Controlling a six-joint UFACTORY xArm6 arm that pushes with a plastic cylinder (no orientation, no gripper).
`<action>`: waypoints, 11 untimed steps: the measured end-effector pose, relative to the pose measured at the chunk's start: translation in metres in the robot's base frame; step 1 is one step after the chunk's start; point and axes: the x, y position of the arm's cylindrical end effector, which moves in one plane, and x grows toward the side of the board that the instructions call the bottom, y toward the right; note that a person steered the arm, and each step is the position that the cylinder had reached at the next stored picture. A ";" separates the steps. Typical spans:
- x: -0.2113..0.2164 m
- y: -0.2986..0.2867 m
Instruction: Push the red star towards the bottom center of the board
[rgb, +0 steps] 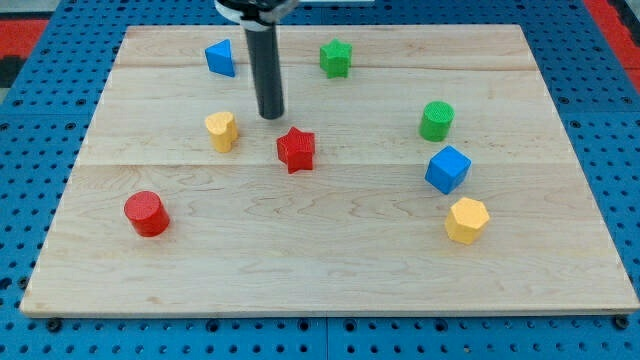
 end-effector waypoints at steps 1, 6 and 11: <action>0.036 0.048; 0.060 -0.074; 0.130 -0.035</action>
